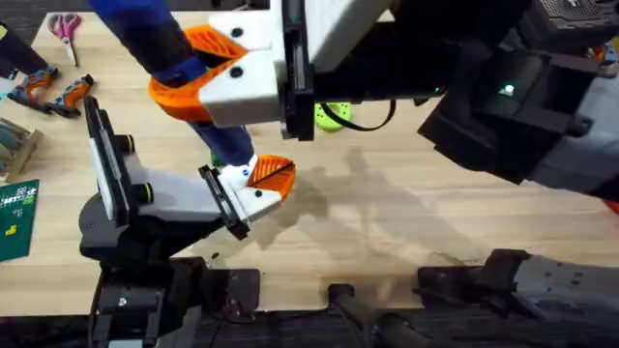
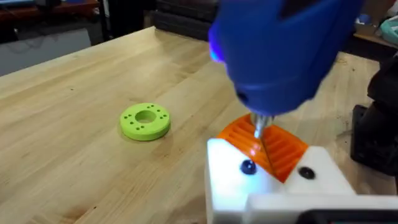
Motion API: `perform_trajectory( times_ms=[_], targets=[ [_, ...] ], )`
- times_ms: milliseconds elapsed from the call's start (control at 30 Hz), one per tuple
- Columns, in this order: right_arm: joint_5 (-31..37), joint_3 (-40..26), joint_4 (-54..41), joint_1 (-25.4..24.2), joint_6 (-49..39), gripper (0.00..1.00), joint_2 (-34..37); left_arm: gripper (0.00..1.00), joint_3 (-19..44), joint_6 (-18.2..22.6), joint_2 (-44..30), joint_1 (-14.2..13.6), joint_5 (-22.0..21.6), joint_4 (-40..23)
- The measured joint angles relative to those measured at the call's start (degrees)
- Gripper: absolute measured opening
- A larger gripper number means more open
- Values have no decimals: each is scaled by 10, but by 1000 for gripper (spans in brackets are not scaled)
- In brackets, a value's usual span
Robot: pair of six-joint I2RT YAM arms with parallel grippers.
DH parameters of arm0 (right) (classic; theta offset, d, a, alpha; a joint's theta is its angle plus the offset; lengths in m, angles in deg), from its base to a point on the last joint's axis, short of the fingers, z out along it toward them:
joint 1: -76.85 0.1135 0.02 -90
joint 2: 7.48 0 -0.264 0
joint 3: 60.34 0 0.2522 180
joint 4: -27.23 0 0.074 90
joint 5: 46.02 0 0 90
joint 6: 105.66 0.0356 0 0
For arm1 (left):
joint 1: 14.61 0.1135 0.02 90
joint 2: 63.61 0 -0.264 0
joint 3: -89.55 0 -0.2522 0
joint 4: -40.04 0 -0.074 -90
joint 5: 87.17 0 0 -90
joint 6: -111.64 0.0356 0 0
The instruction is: Pick up the gripper from the table and insert it into the empty holder that is missing its gripper. Then pick up a screw, insert it into the mounting hole, and use the screwdriver to tighten it. Finally, clean up the table by picking up the vegetable and placing it into the bucket.
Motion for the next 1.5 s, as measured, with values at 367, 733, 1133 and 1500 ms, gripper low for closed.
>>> perform_trajectory(
  times_ms=[367, 733, 1133, 1500],
  targets=[
    [0, 0, -2, 0, -7, 26, 3, 9, 0, 0, 0, 0, 0, 0],
    [0, 0, 8, 3, -9, 26, 8, 9, 0, 0, 0, 0, 0, 0],
    [0, 0, 14, 9, -9, 26, 27, 9, 0, 0, 0, 0, 0, 0],
    [0, 0, 14, 9, -5, 26, 27, 9, 0, 0, 0, 0, 0, 0]
  ],
)
